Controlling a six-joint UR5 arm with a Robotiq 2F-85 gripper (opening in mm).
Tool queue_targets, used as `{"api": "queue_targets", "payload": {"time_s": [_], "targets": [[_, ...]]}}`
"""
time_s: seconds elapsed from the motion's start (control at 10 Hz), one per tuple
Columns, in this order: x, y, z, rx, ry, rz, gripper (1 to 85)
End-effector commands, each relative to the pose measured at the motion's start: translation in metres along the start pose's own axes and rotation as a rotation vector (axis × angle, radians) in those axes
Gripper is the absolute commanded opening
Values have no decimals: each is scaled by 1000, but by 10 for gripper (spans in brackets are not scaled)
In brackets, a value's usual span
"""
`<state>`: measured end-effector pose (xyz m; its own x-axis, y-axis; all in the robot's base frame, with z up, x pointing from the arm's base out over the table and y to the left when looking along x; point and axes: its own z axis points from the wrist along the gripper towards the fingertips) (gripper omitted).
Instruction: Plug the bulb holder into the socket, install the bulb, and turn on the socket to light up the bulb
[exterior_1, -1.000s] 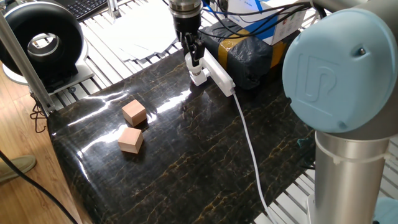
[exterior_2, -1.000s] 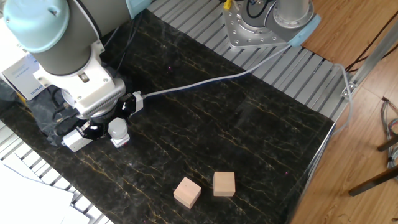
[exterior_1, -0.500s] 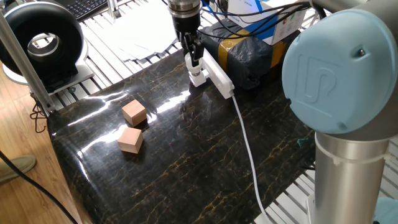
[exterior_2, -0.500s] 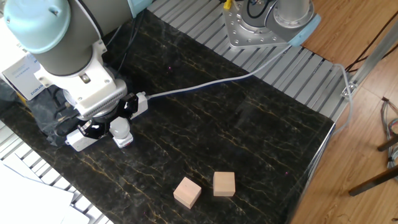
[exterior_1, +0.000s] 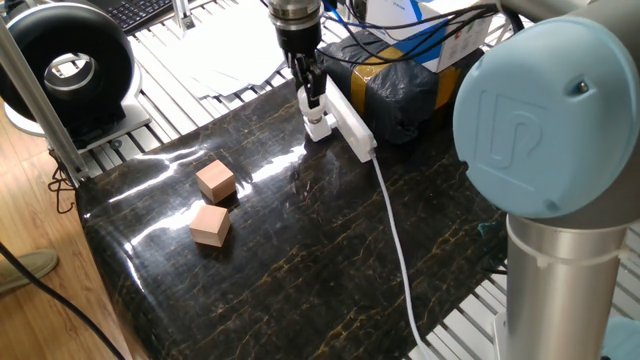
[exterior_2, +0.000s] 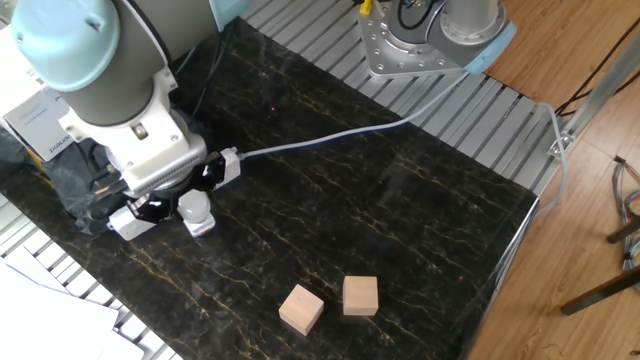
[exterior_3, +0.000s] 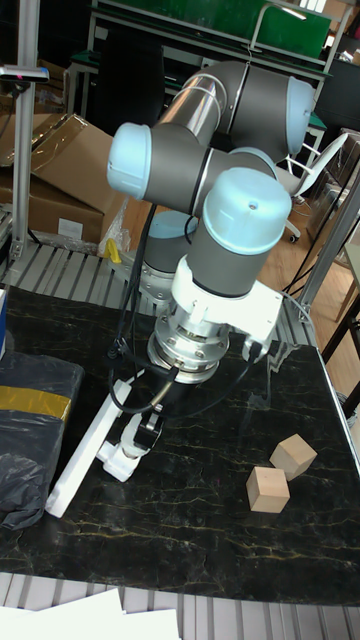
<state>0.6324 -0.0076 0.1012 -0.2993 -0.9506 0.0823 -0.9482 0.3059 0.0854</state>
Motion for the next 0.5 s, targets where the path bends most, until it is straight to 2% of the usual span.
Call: {"api": "queue_targets", "payload": {"time_s": [0.0,0.4], "targets": [[-9,1,1,2,-18,89,213],[-15,2,-1,2,-39,200,190]]}}
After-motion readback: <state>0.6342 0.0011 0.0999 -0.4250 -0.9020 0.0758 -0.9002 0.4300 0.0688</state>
